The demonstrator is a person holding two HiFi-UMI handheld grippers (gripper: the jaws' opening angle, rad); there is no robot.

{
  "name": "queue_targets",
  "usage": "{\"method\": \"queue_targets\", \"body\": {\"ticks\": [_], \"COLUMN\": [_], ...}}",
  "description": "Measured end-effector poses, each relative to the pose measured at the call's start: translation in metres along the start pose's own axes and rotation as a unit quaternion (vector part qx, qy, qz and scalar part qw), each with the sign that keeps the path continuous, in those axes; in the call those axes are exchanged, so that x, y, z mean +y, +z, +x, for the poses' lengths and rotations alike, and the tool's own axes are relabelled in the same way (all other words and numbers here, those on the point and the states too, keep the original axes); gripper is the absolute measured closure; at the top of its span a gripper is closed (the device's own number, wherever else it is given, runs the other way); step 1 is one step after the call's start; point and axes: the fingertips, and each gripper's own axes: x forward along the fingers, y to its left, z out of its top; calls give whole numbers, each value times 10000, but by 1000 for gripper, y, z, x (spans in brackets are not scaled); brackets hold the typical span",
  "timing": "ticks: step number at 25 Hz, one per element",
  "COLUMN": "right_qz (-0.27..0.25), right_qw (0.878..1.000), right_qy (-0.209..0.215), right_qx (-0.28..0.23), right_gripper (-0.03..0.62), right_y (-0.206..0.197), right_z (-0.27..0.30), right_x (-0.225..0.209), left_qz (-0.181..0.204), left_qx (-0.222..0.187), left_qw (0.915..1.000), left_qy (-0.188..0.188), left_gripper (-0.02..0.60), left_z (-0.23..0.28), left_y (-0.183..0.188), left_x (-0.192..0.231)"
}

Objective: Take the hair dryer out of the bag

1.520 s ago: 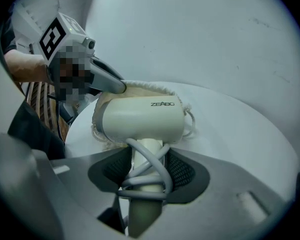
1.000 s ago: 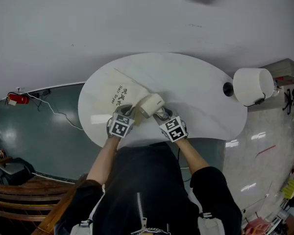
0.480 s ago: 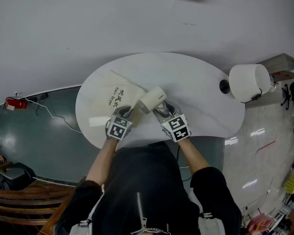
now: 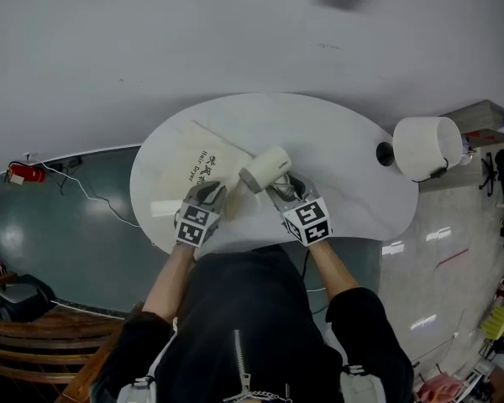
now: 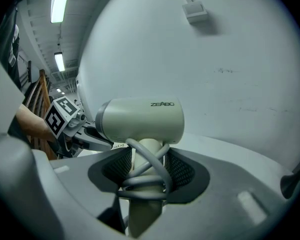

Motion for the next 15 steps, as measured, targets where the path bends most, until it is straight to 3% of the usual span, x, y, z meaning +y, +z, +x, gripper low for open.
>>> {"method": "queue_targets", "body": {"ticks": [9, 15], "right_qz": [-161, -221], "right_qw": [9986, 9957], "right_qy": [14, 38], "right_qx": [-508, -904], "right_gripper": [391, 391], "right_y": [45, 82], "right_z": [-7, -11], "right_x": [-4, -7], "left_qz": [94, 112], "left_qx": [-831, -1100], "left_qw": [9959, 9920], "left_qy": [346, 610], "left_gripper": [534, 534], "left_z": [-34, -50], "left_y": [63, 89], "left_x": [17, 30]}}
